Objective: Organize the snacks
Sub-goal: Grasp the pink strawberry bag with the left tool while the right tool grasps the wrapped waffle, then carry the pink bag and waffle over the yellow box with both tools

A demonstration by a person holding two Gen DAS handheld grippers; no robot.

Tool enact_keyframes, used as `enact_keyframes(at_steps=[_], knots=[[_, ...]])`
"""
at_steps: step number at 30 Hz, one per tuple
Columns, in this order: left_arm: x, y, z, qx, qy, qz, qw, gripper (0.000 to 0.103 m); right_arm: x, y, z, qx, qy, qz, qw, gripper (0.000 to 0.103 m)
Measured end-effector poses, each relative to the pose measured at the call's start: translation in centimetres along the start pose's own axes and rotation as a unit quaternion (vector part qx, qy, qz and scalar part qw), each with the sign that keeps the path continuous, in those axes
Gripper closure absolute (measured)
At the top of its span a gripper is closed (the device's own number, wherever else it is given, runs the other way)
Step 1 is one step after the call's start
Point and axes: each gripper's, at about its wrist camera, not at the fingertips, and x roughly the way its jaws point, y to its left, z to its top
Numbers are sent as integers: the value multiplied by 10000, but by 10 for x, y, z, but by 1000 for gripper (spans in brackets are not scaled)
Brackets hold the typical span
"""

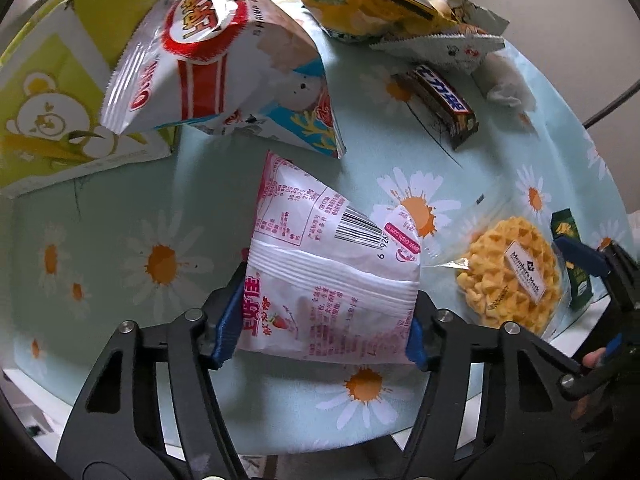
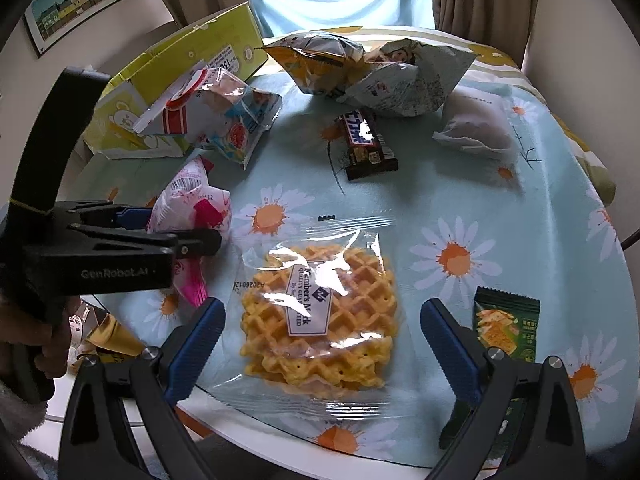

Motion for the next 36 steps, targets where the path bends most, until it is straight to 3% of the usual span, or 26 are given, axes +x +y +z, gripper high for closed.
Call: enact_keyframes(at_steps=[22,24,26,29,36], knots=[[-16,1,-6,68,-131,104,9998,43,26,14,1,-45,189,41,9998,6],[-16,1,-7,55,-121,106,9999,43,27,16,1,-85,175,57,9998,14],[-16,2,-7,39,-120,106,9999,43,25,18,1,-116,142,129,9997,28],[-14,3,-7,-2,-106,107,9999,43,27,21,1,-189,130,53,9997,38],[-12,4,-6,-39,-94,95,9999,43,23,10,1,0,85,196,9998,48]])
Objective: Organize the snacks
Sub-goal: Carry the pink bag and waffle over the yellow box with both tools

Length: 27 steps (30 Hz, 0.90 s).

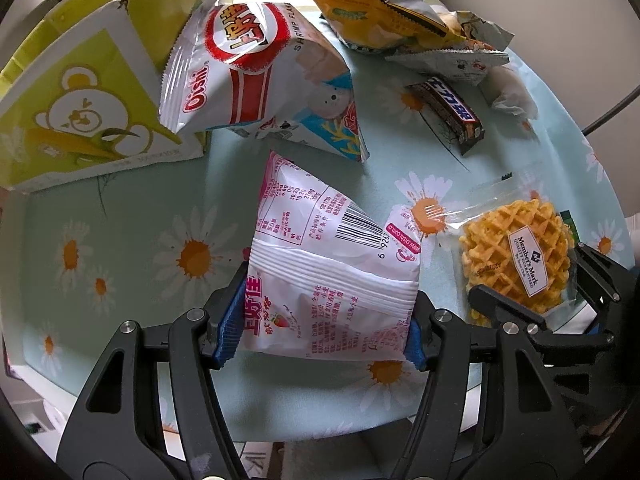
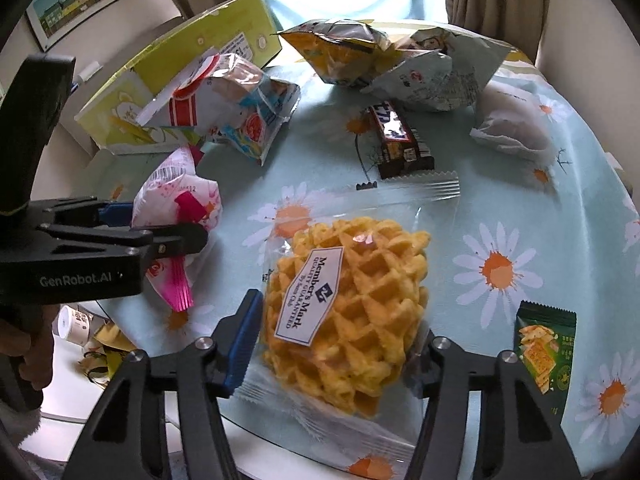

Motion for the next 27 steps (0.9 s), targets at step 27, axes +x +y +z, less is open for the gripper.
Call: enact_keyframes(at_steps=[27], knots=[[-154,51,67,-140,-1352,-208,9905,43,-119,47,111,-269,-1187,-57,9925,48]])
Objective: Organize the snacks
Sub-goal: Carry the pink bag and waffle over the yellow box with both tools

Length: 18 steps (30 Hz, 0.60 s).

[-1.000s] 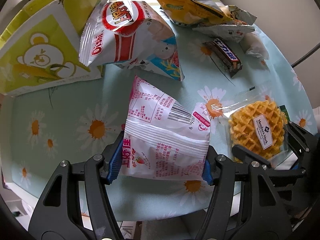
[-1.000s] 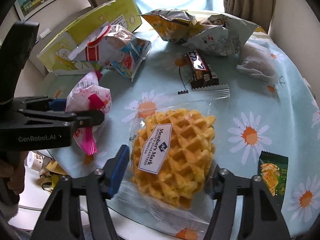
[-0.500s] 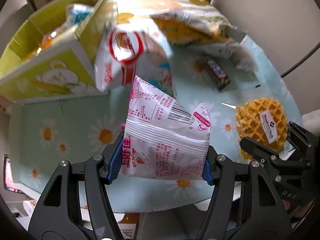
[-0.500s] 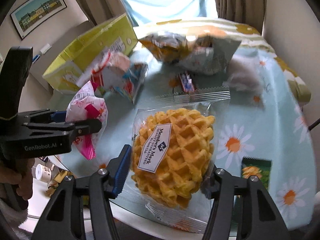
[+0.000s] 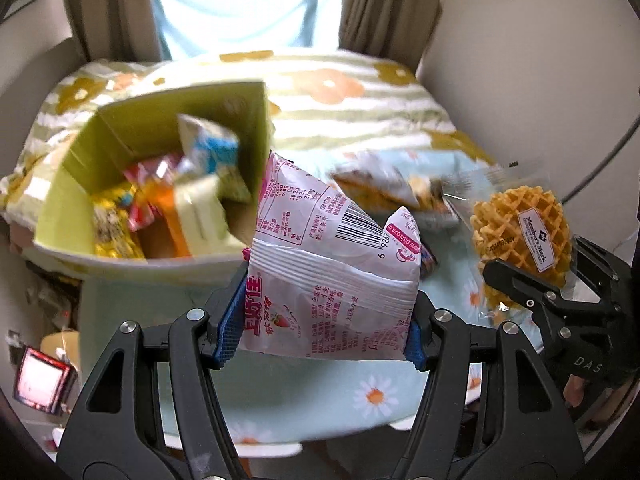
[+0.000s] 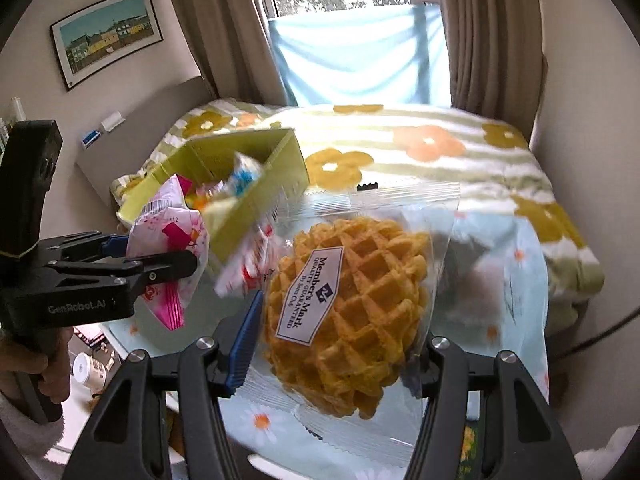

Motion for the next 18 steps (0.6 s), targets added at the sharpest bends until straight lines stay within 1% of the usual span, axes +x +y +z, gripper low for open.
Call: enact_keyframes(at_steps=[5,11,13,18], knots=[[-9,46,25,-86,-129,-65,9999,43,15,32,38,45,-153,63,9999,48],[-11,114,56,-151,-188,-52,9997,43,55,78,84,151,-229,181,9995,48],[-8,137,66,-130,-183,-37,9997,43,74,98,99,123,-206,188,9995,48],[13,190,88,-125,-35,-75,9999,43,110,137,121,106,-123,209,9997,48]])
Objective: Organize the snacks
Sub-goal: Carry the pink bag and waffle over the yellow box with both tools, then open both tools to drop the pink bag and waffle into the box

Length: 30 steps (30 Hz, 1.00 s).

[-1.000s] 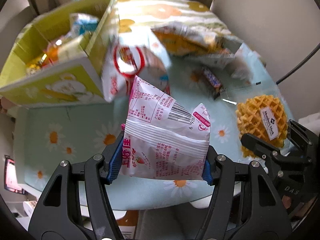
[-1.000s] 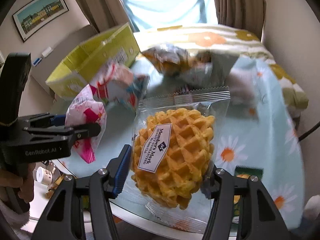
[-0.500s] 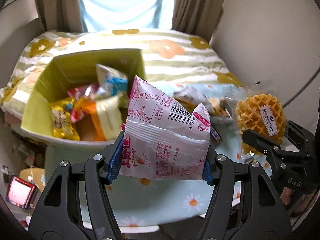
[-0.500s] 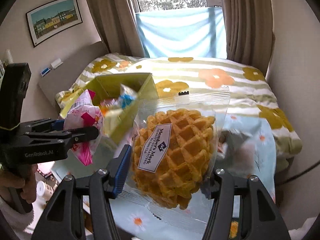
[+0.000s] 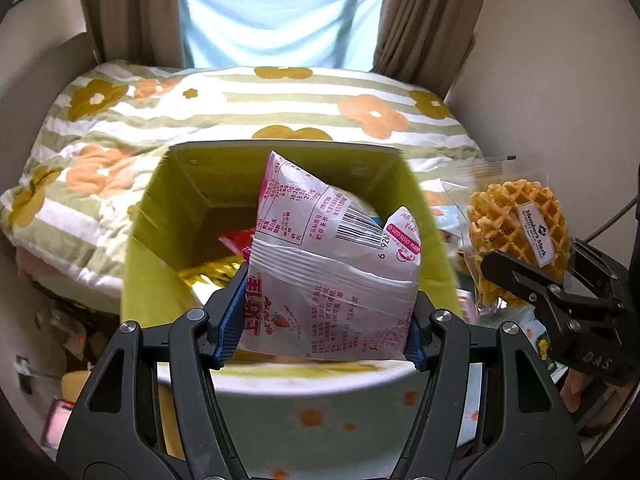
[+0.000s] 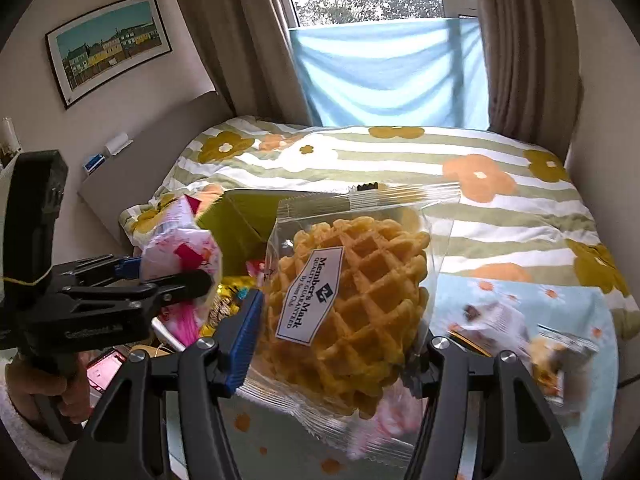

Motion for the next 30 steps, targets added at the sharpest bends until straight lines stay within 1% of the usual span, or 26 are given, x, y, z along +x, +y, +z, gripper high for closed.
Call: enact_keyframes(at_steps=[4,9,12,15,17,18,19,20,21,23,26,27,30], knots=[[19,30,11,22,201,-36,9998,43,26,18,7,82,152,-38,9998,48],[47,54,9,201,471,61,9987,43,48,25,6,188,342,-150,9991,48],[57,64,8,139,556,78,9983,43,60,25,6,226,500,-183,9983,48],[67,74,15,25,586,65,9983,43,70,25,8,286,585,-183,9977,48],[72,77,20,-40,557,13,9984,35,74,23,9,287,613,-168,9976,48],[75,79,23,-120,527,11,9985,25,77,23,9,279,631,-159,9975,48],[76,80,24,-176,503,27,9986,18,79,22,10,278,647,-143,9974,48],[76,81,26,-239,476,52,9986,2,81,21,10,284,660,-122,9973,48],[75,82,26,-272,435,54,9987,0,83,19,11,295,669,-110,9973,48],[74,81,28,-217,435,38,9988,0,84,15,12,322,680,-71,9971,48],[70,78,27,61,441,246,9987,0,83,12,12,284,664,-54,9974,48],[69,77,26,86,436,288,9986,0,82,12,11,255,662,-54,9975,48],[64,82,22,-25,430,256,9987,0,78,16,7,135,669,-43,9977,48]])
